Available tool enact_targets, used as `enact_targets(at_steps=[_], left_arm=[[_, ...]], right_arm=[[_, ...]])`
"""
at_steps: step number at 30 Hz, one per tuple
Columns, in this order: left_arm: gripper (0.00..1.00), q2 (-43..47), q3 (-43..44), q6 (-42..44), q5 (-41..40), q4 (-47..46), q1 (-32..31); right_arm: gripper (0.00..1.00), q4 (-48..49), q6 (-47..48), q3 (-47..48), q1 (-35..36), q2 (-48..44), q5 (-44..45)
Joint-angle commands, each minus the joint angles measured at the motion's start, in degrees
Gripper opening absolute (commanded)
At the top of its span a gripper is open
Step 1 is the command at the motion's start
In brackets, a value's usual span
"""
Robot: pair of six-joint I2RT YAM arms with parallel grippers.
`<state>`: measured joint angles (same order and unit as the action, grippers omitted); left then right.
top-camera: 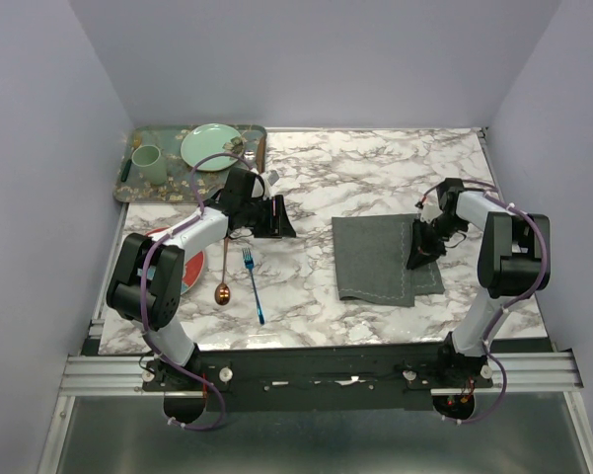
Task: Fold the napkin into a case and place the utensils inside
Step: Smooth out the square-folded napkin at the center of the board.
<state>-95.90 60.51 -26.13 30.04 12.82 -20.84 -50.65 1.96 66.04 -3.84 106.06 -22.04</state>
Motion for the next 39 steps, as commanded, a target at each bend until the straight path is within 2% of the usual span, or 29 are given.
enact_targets(at_steps=[1,6,14,21,31,39], left_arm=[[0.59,-1.05,1.10,0.47,0.63,0.10,0.01],[0.59,-0.96,1.10,0.47,0.54,0.19,0.01],[0.59,-0.78,1.01,1.34,0.46,0.80,0.19],[0.61,-1.05,1.19,1.70,0.45,0.98,0.19],[0.80,-1.31,1.10,2.05,-0.07,1.94,0.19],[0.85,-1.31,1.10,2.49,-0.42,2.47,0.19]], right_arm=[[0.17,-0.15,-0.37,-0.74,-0.29,0.20,-1.69],[0.01,-0.32,-0.11,-0.65,-0.29,-0.24,-1.08],[0.00,-3.31,1.21,2.95,-0.38,-3.75,1.04],[0.00,-6.56,3.14,7.43,-1.35,-2.70,3.76],[0.01,-7.35,5.25,11.65,-3.63,1.51,6.57],[0.01,-7.71,5.87,13.06,-4.77,2.48,7.63]])
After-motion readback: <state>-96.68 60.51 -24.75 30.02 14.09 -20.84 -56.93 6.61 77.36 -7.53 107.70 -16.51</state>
